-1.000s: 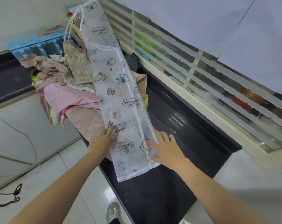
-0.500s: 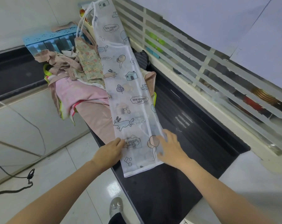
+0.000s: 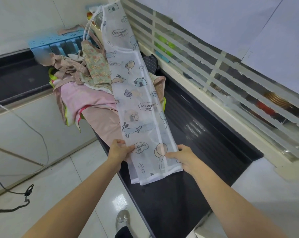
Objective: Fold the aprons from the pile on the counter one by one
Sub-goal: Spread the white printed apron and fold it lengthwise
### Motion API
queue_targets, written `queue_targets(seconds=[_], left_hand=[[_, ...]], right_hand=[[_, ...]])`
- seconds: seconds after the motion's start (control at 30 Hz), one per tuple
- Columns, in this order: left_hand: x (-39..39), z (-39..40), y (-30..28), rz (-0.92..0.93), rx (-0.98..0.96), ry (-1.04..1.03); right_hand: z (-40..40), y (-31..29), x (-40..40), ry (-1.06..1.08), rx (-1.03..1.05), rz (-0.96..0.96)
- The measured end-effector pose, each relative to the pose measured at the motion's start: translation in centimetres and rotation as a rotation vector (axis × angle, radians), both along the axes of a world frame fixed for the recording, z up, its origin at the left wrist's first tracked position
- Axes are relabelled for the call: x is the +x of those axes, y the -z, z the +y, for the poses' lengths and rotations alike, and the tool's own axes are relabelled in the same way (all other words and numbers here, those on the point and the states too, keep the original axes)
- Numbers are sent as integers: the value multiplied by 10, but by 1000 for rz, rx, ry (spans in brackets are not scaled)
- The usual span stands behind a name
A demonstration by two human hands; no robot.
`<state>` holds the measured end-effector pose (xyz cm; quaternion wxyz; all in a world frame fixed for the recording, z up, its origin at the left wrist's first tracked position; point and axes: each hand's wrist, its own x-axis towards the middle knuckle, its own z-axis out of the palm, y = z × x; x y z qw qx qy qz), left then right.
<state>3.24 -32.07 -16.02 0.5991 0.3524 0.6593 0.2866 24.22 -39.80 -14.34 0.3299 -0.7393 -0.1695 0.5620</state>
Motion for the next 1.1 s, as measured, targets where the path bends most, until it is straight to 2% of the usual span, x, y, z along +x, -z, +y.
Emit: queue_targets(seconds=[0.1,0.2,0.33,0.4,0.43,0.47,0.57,0.63,0.7,0.77,0.9,0.93,1.03,1.1], left_hand=[[-4,0,-3,-106,-64,69],[-11,4,-4,-98,-127,104],[-11,8,-10,-55,-166,206],[-12,7,-13,-51,-132,226],[-12,6,-14,4,-66,239],[-13,6,-12,136,48,289],[-10,-1,-11,686,481,555],[-9,-5,-7,956,826,652],[-13,-6,-6,1091,1066,697],[-23,-8,-3,1154,1203,782],[-44,-20,5,1153,1351,1263],[-44,-23,7,1125,1348,1312],[-37,-33,5,1025,1247,1236],[-31,-39,6,857,1204,1166]], right_hand=[[-1,2,0,-96,-22,-121],[0,-1,-4,-195,-32,-271],[7,1,-6,-174,-53,-116],[9,3,-7,-165,-72,-99],[10,3,-8,-162,-67,-109],[11,5,-10,-159,-62,-131],[16,6,-16,-181,-65,-203],[18,6,-17,-173,-81,-203],[18,4,-15,-162,-98,-160],[18,0,-11,-125,-89,-78],[16,-9,-4,-58,-57,95],[16,-11,-3,-48,-54,144],[14,-17,-1,-24,-17,272],[12,-18,1,-22,18,316]])
